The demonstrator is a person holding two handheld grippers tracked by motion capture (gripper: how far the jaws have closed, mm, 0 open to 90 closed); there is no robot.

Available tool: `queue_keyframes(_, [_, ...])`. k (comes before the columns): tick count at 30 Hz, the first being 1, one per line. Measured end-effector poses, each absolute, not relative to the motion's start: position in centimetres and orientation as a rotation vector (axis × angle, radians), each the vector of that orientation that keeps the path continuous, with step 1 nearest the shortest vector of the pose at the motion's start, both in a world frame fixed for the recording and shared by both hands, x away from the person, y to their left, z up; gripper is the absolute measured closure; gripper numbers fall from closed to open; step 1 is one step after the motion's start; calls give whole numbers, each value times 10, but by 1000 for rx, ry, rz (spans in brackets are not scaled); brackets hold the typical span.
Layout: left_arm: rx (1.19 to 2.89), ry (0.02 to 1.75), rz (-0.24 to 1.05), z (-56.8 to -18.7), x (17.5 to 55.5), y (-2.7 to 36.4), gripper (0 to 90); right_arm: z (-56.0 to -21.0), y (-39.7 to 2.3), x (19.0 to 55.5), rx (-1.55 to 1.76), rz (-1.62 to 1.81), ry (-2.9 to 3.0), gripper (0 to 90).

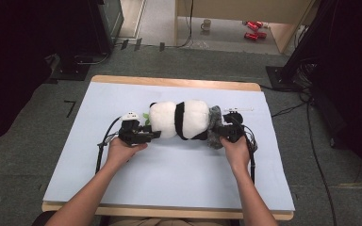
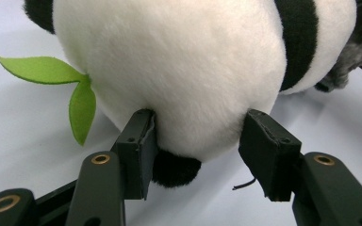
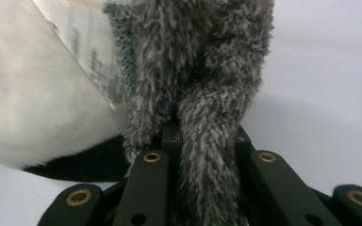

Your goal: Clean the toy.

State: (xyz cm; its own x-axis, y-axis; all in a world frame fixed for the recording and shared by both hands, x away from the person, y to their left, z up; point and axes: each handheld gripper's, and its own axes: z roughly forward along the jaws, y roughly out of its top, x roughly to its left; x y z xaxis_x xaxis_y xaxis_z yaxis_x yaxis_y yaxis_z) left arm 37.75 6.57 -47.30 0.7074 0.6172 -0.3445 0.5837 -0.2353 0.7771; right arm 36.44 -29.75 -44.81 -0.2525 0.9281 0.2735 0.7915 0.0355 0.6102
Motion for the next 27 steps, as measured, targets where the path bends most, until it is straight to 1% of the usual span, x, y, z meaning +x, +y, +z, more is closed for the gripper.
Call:
queue_keyframes(7, [1911,926,33,-473,379,66,462,-447,-309,362,1817,1007,2071,770])
queue_keyframes(17, [1920,934,35,-472,377,65,461,-409,-328,358,1759,1121,1933,770])
queue_keyframes(22, [1916,937,38,-473,376,65,459,-394,-325,359,1711,1165,1928,770])
queue_keyframes(27, [1923,937,37,-474,374,65,459,-391,-311,364,1670,1176,1954,769])
